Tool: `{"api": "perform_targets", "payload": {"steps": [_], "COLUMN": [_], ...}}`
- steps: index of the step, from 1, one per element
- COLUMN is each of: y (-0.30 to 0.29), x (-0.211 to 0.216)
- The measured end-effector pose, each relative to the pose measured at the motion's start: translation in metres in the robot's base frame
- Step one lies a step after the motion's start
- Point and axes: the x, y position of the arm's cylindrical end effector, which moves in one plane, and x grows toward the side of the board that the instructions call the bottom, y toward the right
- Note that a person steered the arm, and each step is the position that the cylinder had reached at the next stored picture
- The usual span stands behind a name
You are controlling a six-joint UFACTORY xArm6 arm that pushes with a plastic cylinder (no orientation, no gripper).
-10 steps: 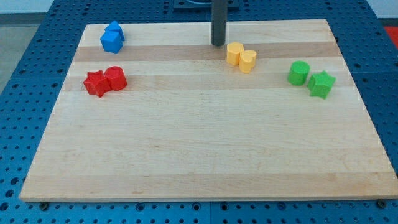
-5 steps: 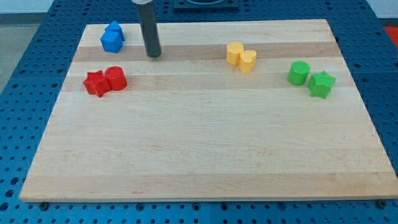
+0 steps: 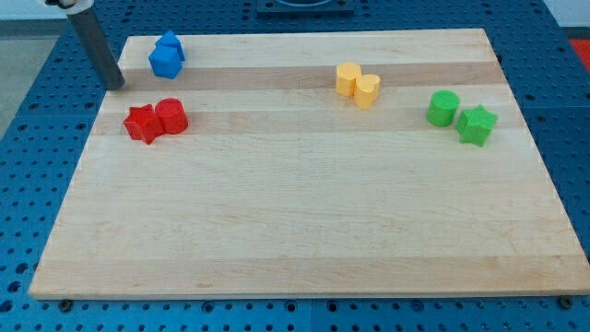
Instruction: Move the triangle away from the cube
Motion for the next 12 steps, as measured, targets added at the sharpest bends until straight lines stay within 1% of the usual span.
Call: {"api": "perform_targets", "payload": {"steps": [3,5,7,9,11,12], "y": [0.008,0.059,0.101,0.115,0.17,0.182], "x": [-0.066,-0.088,-0.082,-0.051,-0.045,-0.034]}}
